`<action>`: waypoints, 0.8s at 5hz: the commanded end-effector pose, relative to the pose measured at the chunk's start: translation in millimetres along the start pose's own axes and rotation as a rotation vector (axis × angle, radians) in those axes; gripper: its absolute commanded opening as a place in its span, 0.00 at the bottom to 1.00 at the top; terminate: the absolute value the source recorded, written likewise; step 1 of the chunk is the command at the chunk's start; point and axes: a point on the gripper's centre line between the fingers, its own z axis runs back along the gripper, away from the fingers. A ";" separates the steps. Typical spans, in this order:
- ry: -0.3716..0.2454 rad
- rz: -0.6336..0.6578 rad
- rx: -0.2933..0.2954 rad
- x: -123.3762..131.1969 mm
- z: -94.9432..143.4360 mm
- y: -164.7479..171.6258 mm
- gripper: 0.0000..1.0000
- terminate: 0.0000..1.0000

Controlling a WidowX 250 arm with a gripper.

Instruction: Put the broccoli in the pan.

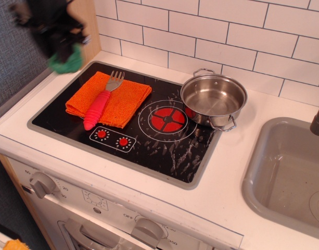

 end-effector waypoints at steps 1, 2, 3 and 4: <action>-0.047 -0.272 -0.156 50.4 8.5 -101.2 0.00 0.00; -0.044 -0.406 -0.201 61.9 4.2 -148.4 0.00 0.00; -0.041 -0.499 -0.208 66.1 1.0 -177.6 0.00 0.00; -0.004 -0.553 -0.216 64.3 -14.9 -191.5 0.00 0.00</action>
